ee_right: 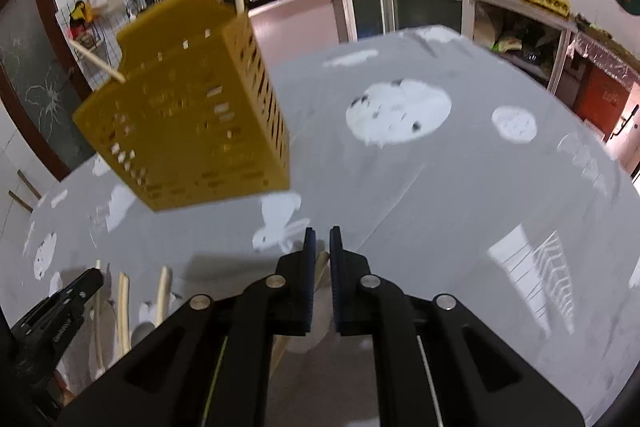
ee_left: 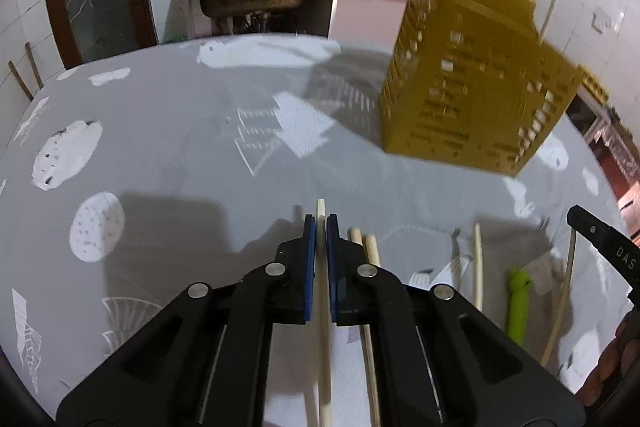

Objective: Organize utensils
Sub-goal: 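Carry the left tool's chopstick above the holder while the right tool carries its chopstick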

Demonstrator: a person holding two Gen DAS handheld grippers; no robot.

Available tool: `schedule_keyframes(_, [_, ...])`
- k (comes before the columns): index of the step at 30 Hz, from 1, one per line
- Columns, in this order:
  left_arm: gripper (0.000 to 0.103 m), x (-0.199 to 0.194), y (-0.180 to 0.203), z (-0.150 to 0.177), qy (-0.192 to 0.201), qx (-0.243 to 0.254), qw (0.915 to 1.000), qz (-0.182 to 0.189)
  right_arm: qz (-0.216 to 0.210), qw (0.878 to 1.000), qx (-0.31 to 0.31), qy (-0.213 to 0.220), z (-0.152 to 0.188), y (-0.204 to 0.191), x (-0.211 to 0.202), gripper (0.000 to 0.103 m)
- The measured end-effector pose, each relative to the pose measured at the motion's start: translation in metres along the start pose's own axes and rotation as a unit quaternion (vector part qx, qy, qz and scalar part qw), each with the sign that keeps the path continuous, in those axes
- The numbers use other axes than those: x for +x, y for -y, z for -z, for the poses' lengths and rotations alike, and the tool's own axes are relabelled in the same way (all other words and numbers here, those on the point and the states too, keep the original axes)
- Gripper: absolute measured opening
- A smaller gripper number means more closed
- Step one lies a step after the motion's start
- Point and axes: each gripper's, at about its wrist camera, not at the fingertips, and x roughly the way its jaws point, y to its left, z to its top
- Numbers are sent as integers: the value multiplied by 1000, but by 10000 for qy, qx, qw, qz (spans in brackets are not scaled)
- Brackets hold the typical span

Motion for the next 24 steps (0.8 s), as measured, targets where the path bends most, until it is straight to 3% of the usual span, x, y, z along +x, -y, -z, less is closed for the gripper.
schedule_keyframes(12, [4,-70,1,-32,1069,-81,9939,275,69,9943,-159,1049,-39,9,-52,7])
schedule_keyframes(24, [4,-112,20,-48,1883,286,9814,246,110,9752,-798,2062,-57,-10,-107,6])
